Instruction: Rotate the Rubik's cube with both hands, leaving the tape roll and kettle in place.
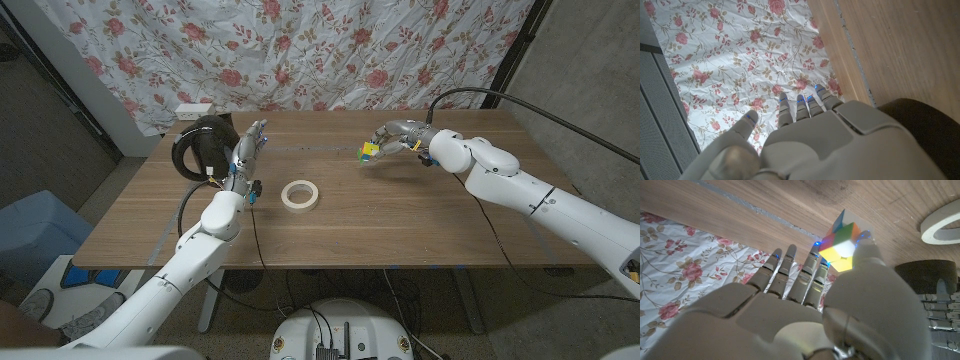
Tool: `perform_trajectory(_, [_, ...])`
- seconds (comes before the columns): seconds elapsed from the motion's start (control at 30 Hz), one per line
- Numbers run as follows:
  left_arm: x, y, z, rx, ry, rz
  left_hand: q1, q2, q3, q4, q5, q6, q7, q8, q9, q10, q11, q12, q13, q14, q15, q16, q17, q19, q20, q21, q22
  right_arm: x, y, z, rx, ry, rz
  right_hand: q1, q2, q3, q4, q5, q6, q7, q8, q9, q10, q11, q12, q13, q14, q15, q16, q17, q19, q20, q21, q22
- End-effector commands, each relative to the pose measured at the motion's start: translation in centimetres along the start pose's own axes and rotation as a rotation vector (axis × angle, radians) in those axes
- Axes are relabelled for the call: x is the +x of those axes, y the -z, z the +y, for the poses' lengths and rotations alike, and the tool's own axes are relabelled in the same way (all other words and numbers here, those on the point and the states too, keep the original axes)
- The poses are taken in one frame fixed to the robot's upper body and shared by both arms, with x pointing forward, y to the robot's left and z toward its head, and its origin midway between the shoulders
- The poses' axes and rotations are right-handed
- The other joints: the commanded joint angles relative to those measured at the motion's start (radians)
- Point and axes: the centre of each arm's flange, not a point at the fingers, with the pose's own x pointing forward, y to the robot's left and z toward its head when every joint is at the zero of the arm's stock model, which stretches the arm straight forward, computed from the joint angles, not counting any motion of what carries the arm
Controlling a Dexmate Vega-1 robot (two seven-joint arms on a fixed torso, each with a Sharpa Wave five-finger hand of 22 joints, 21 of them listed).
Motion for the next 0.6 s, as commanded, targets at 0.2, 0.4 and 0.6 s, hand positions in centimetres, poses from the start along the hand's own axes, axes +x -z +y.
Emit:
perform_trajectory(0.2, [-0.8,1.6,0.8,-0.055,-0.036,0.017,0.009,0.086,0.008,0.000,0.005,0.010,0.008,0.006,-0.001,0.014,-0.001,0.001,0.002,0.007,0.004,0.003,0.002,0.012,0.003,0.004,-0.001,0.8,-0.5,1.5,-0.110,-0.063,0.035,0.019,0.000,0.006,-0.005,0.009,0.002,-0.002,-0.002,0.003,0.003,-0.003,0.006,0.005,0.001,-0.150,-0.003,-0.003,-0.002,-0.005,0.001,0.003])
perform_trajectory(0.4, [-1.0,2.4,1.0,-0.117,-0.062,0.017,0.009,0.086,0.008,0.000,0.005,0.011,0.009,0.006,-0.001,0.018,0.001,0.001,0.002,0.011,0.005,0.003,0.002,0.017,0.003,0.005,-0.001,0.9,-0.6,1.9,-0.139,-0.093,0.038,0.016,-0.002,0.006,-0.002,0.009,0.003,-0.002,-0.003,0.003,0.003,-0.003,0.006,0.005,0.003,-0.146,-0.005,-0.004,-0.001,-0.005,0.001,0.003])
perform_trajectory(0.6, [-1.1,2.8,1.1,-0.134,-0.065,0.018,0.009,0.086,0.009,0.000,0.005,0.011,0.010,0.006,-0.001,0.019,0.003,0.001,0.002,0.014,0.005,0.003,0.002,0.020,0.004,0.005,-0.001,1.2,-0.8,1.9,-0.155,-0.135,0.059,0.009,-0.005,0.005,0.003,0.009,0.002,-0.002,-0.005,0.003,-0.002,-0.002,0.004,0.003,0.003,-0.142,-0.010,-0.007,-0.001,-0.005,0.000,0.003])
